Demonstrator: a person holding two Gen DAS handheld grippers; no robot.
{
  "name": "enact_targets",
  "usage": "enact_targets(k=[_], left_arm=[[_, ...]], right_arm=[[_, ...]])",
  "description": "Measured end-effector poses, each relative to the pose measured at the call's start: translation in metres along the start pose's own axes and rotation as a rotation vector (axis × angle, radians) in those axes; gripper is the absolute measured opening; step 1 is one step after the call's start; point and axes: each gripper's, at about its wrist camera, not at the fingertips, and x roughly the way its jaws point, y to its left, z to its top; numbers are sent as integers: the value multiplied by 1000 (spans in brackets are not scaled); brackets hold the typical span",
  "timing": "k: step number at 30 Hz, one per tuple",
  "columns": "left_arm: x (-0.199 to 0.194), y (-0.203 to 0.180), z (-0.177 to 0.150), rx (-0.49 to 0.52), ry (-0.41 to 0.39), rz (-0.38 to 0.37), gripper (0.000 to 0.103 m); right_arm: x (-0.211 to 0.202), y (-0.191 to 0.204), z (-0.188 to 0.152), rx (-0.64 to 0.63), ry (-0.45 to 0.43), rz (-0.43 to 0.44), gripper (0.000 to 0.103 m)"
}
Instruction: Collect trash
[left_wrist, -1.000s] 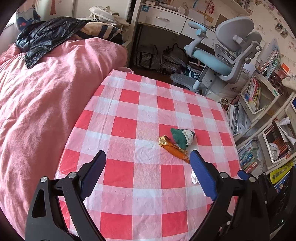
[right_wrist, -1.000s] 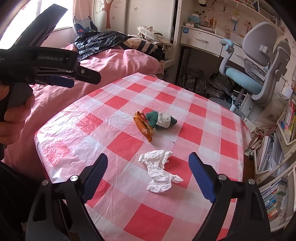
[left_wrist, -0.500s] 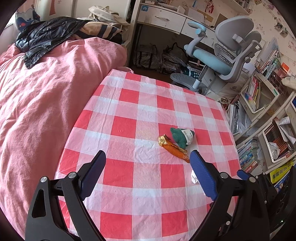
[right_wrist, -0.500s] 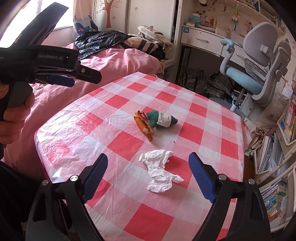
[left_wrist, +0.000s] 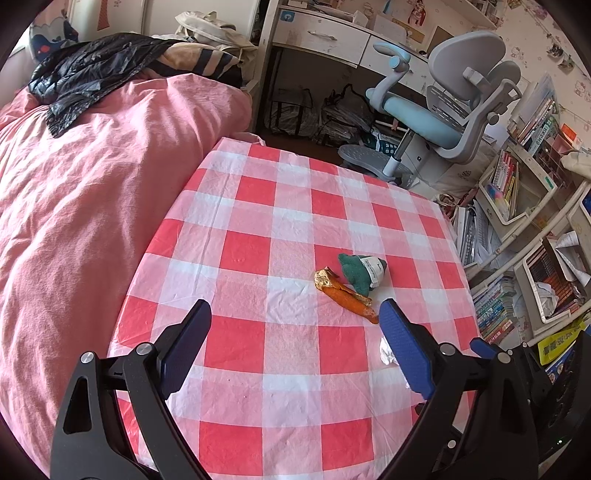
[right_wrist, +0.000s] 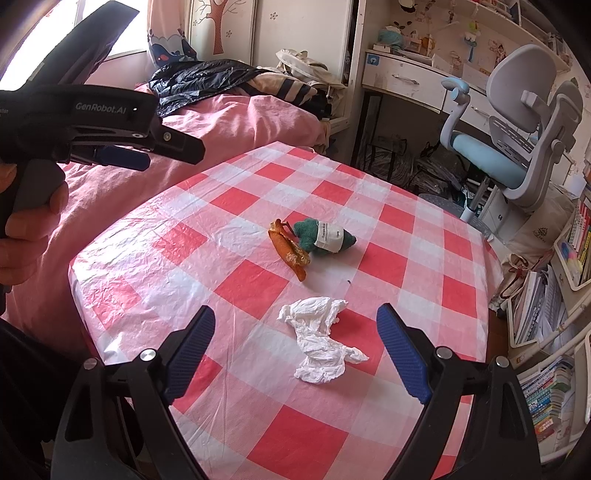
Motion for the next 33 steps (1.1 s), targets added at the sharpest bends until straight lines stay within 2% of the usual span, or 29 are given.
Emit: enact_targets(k=[33], left_arm=[[0, -2, 0, 0, 4, 0, 89]], right_arm=[[2, 2, -1, -12, 2, -1, 85]])
